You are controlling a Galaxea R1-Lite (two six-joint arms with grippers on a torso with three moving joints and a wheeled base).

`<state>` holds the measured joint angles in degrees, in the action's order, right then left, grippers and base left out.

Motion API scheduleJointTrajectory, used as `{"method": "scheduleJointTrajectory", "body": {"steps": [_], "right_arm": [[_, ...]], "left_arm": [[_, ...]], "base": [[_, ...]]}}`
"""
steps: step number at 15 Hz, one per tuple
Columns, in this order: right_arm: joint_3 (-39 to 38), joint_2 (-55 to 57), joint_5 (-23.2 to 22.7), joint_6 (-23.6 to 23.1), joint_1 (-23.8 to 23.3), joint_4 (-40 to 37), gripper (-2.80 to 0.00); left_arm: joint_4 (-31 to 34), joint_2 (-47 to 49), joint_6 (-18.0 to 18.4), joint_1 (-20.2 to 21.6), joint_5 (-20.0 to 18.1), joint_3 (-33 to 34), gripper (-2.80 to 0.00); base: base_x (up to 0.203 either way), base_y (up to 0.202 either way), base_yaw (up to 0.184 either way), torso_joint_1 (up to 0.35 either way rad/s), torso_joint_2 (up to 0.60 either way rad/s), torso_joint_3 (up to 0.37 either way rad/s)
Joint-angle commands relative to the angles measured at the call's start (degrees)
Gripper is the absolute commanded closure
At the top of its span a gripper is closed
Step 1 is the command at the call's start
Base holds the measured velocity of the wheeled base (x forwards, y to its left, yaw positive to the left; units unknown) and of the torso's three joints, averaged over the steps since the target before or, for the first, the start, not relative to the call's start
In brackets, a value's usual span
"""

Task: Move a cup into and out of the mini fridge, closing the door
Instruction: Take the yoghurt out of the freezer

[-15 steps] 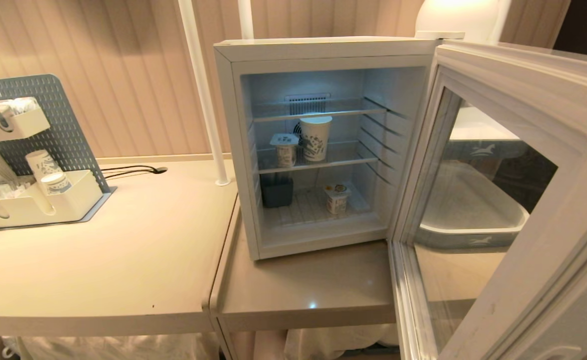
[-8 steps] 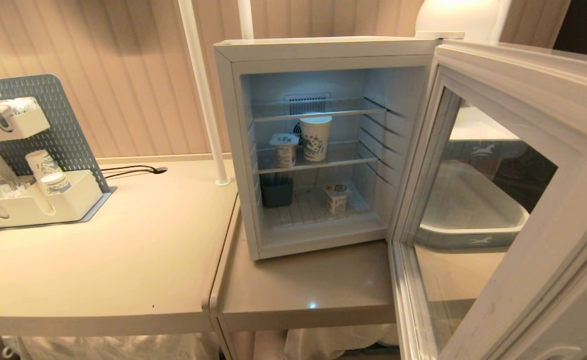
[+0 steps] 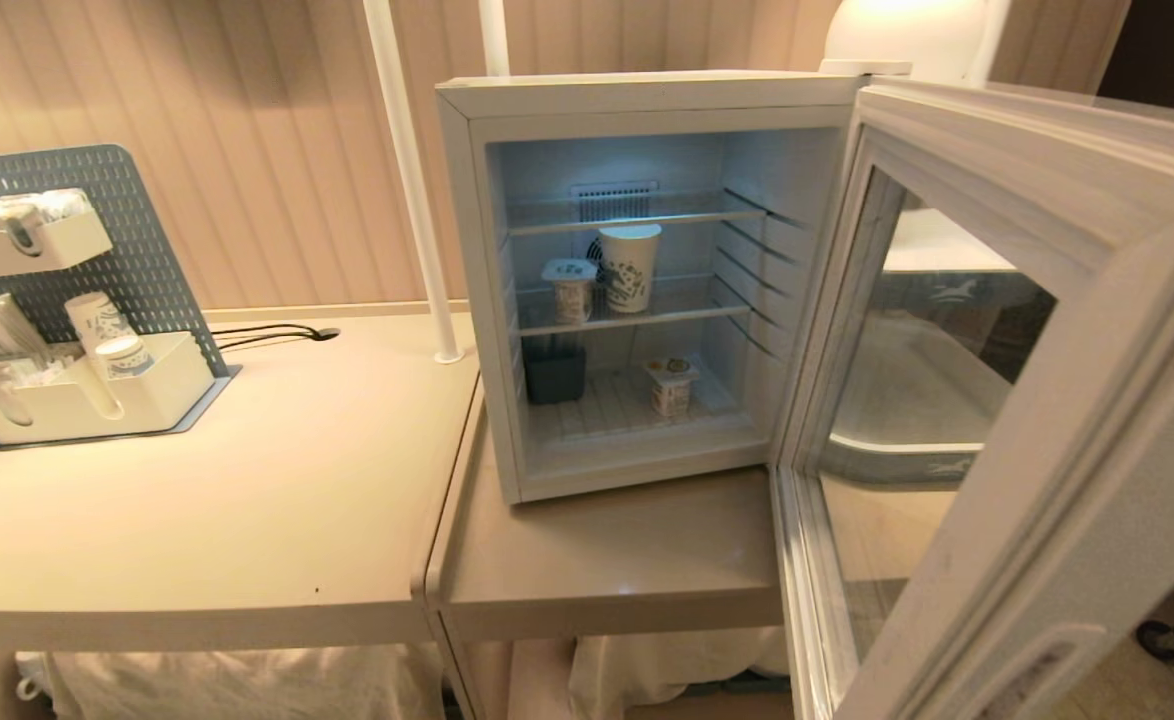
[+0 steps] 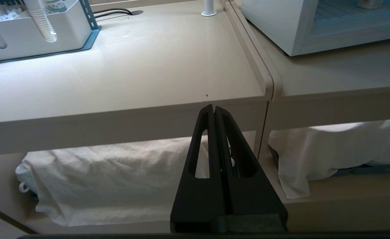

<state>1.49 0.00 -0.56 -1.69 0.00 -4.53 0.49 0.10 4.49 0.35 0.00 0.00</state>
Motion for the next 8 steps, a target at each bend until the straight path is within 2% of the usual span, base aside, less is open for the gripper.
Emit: {"method": "scheduleJointTrajectory", "body": {"steps": [1,6,8], "right_arm": [[0.0,0.1,-0.1,0.0,0.0,0.0,0.0],[0.0,0.1,0.0,0.0,0.0,0.1,0.0],[0.0,0.1,0.0,0.0,0.0,0.1,0.0]], "left_arm": [[0.1,0.0,-0.1,0.0,-0.1,0.0,0.0],[0.1,0.0,-0.4,0.0,-0.2,0.1,0.0],[0.1,0.0,-0.4,0.0,-0.2,0.0,0.0]], "base": [[-0.194,0.0,0.002,0.003,-0.01,0.007],[-0.191,0.0,0.001,0.002,0.0,0.001],[-0.1,0.0,0.001,0.0,0.0,0.002]]}}
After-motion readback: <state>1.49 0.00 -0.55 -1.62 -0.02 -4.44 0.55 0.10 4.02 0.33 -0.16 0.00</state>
